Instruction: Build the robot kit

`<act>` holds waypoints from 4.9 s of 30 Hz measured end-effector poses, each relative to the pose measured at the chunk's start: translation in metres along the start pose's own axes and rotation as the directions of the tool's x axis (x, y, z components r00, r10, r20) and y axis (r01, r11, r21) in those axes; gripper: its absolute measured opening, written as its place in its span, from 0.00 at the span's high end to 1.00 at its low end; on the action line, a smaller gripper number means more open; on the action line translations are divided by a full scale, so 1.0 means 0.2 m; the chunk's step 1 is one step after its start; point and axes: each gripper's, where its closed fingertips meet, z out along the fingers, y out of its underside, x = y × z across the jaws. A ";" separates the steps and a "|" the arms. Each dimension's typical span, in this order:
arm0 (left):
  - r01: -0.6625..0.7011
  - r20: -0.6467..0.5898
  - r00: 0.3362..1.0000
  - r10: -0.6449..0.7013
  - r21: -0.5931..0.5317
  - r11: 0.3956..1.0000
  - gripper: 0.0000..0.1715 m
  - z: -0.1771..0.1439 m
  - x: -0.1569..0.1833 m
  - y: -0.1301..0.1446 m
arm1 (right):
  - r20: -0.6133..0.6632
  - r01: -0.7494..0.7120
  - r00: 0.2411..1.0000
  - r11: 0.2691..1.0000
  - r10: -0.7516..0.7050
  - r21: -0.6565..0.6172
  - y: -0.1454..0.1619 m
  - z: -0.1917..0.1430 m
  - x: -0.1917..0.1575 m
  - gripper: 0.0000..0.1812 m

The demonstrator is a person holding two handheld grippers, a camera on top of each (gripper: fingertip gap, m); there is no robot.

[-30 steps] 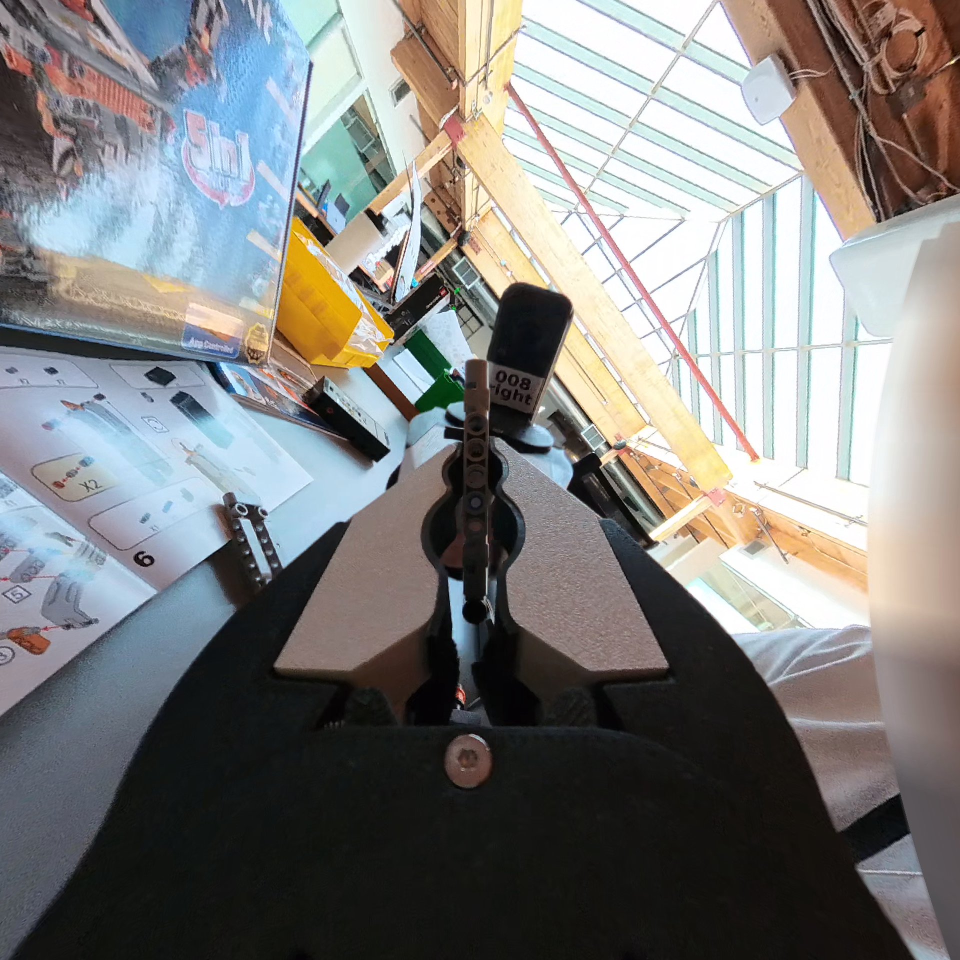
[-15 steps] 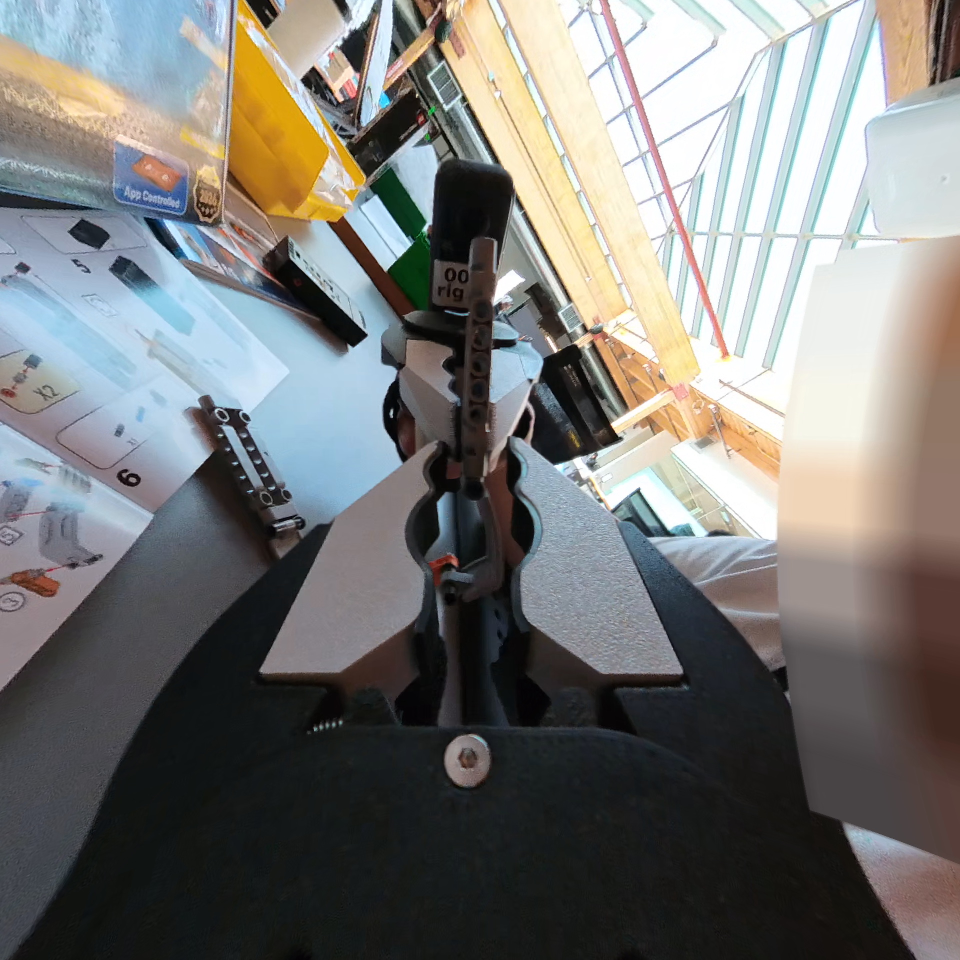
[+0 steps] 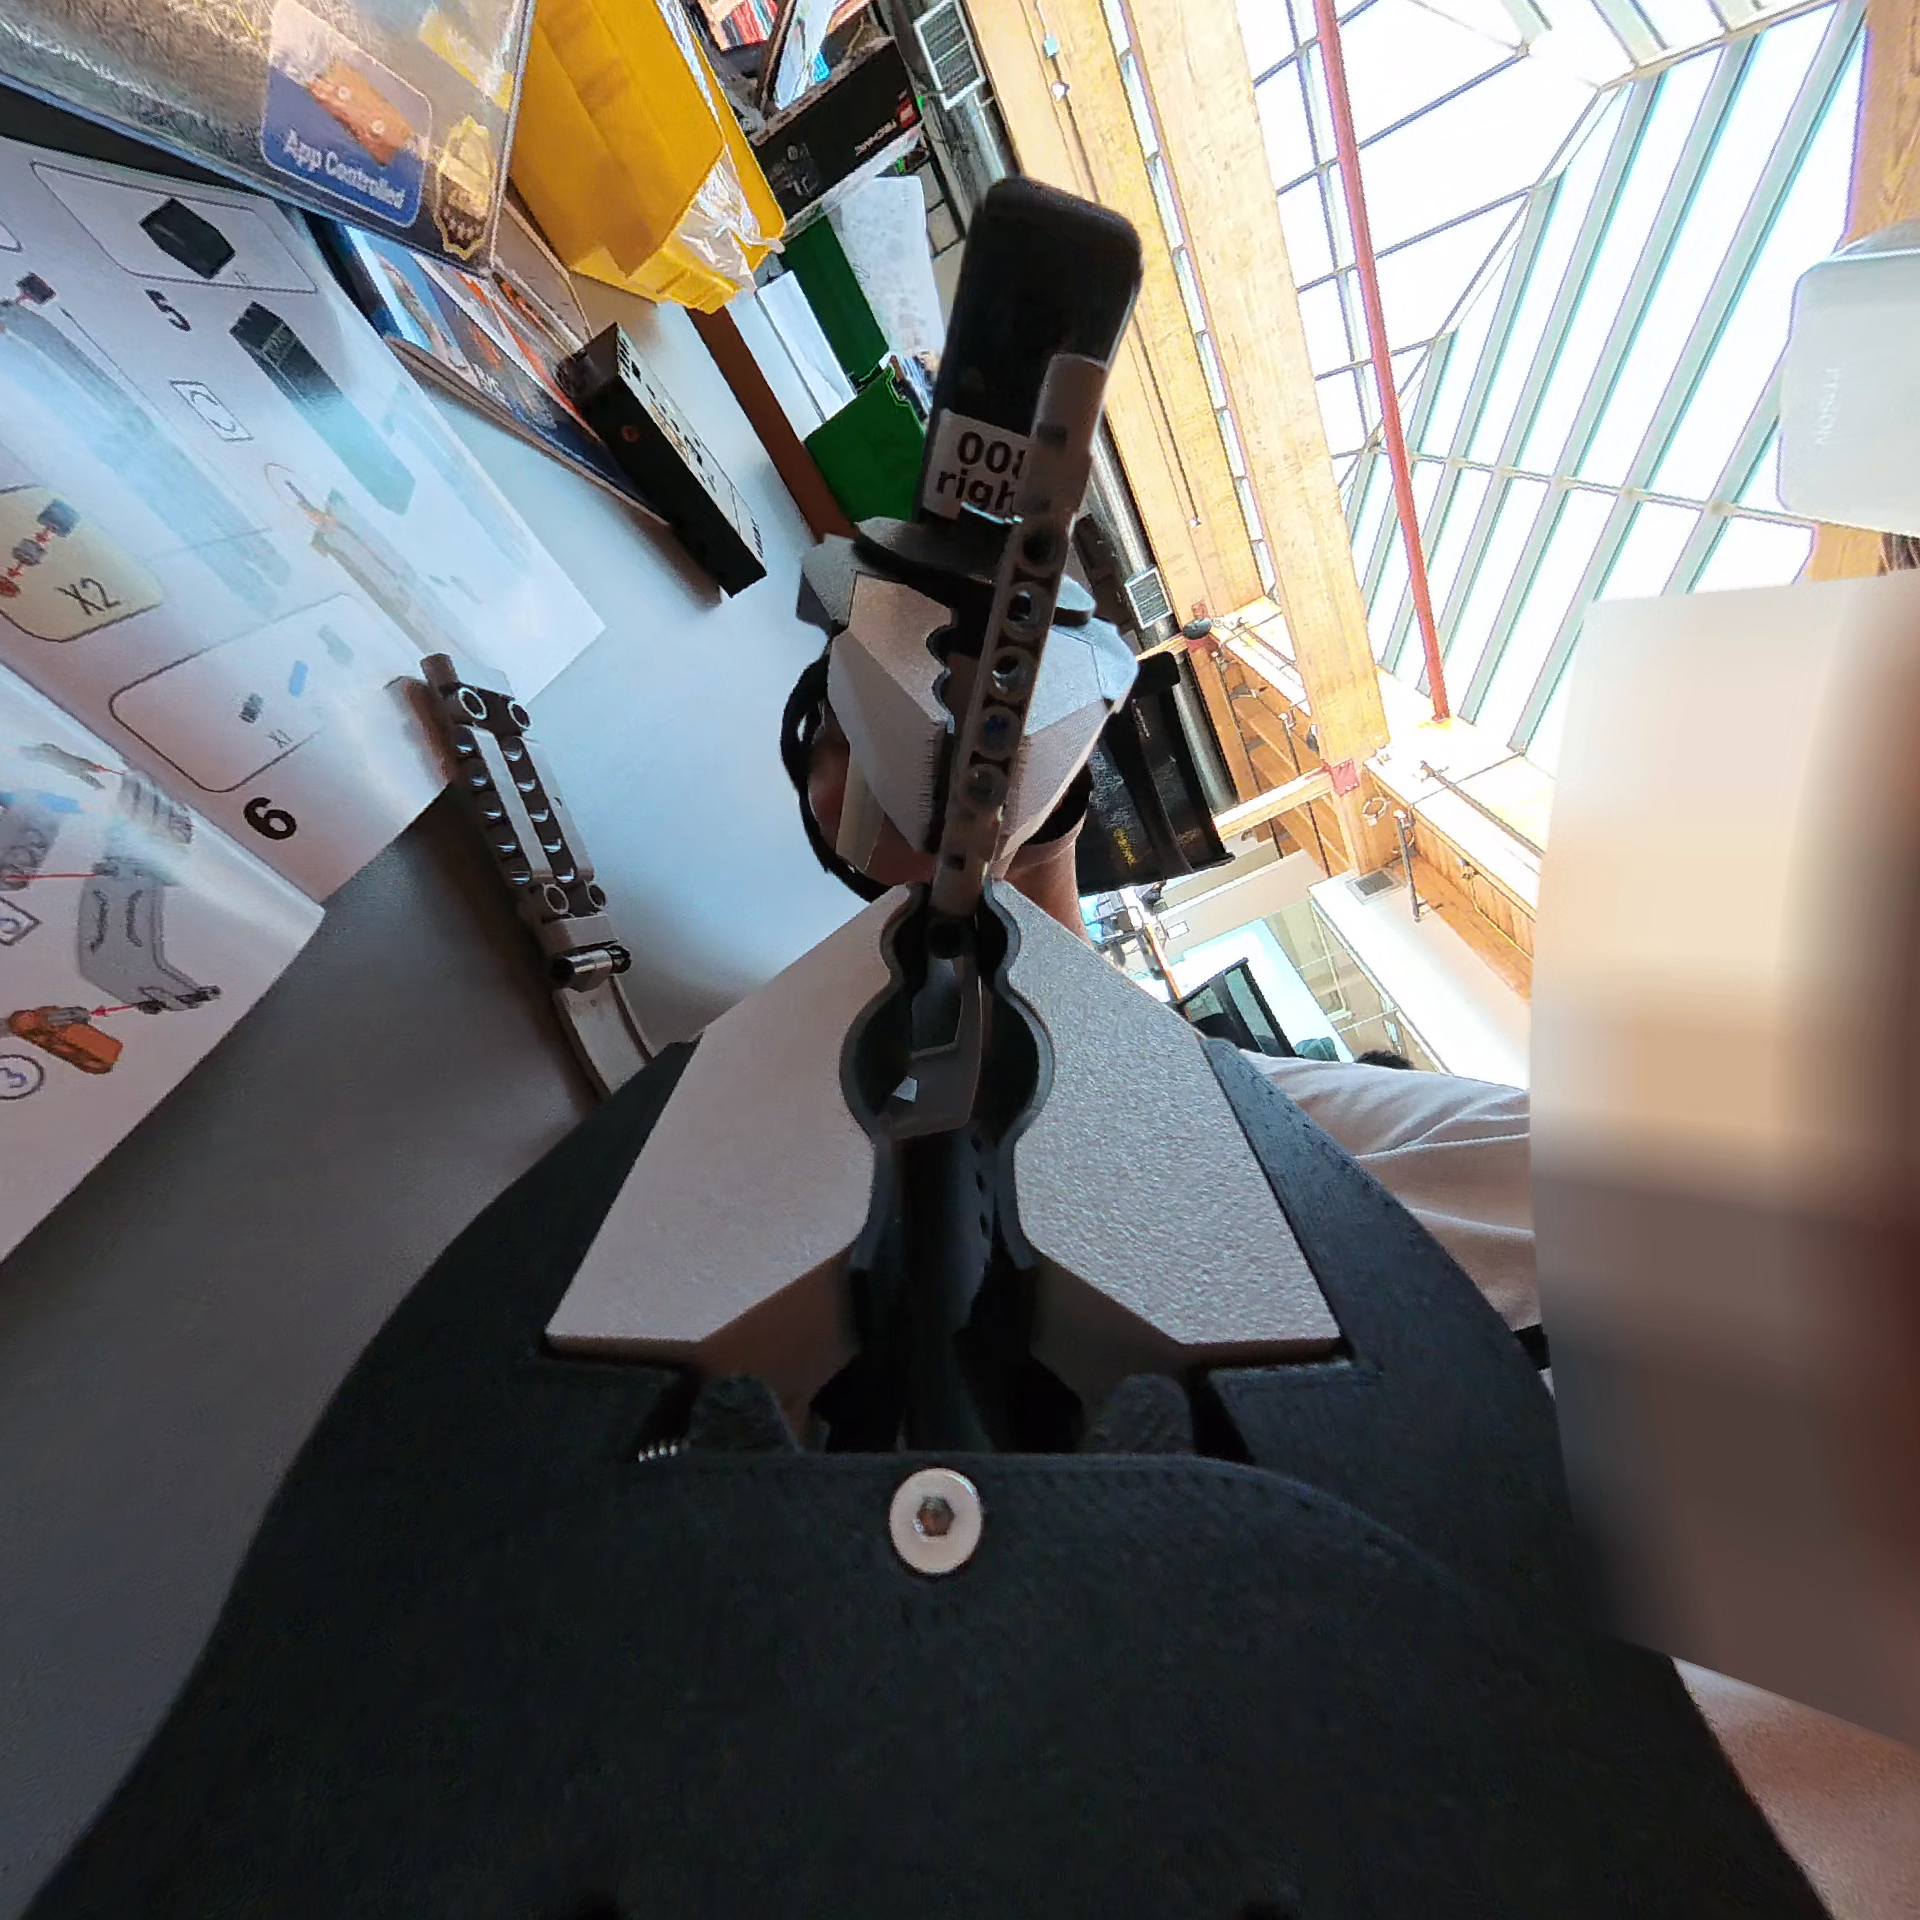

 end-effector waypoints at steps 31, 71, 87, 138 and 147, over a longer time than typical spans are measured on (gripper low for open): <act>-0.090 0.277 0.960 0.048 0.141 0.986 0.97 -0.21 -0.10 -0.14 | -0.852 -0.339 0.511 0.886 -0.111 -0.318 0.29 -0.22 0.46 0.66; -0.152 0.245 0.963 0.115 0.139 0.979 0.97 -0.19 -0.05 -0.15 | -0.037 0.668 0.137 0.120 -0.990 -0.735 0.56 -0.12 -0.05 0.85; -0.149 0.258 0.959 0.114 0.121 0.981 0.96 -0.18 -0.06 -0.14 | -0.627 0.211 0.633 0.880 -0.455 -0.426 0.58 -0.34 0.16 0.94; -0.112 0.214 0.972 0.095 0.070 0.991 0.97 -0.11 -0.05 -0.08 | 0.587 0.399 0.552 -0.430 -0.593 -0.810 0.79 -0.74 0.10 0.95; -0.084 0.108 0.991 0.074 0.094 0.992 0.97 -0.09 0.03 -0.09 | 0.080 0.388 0.837 0.484 -0.542 -0.784 0.50 -0.46 -0.11 0.99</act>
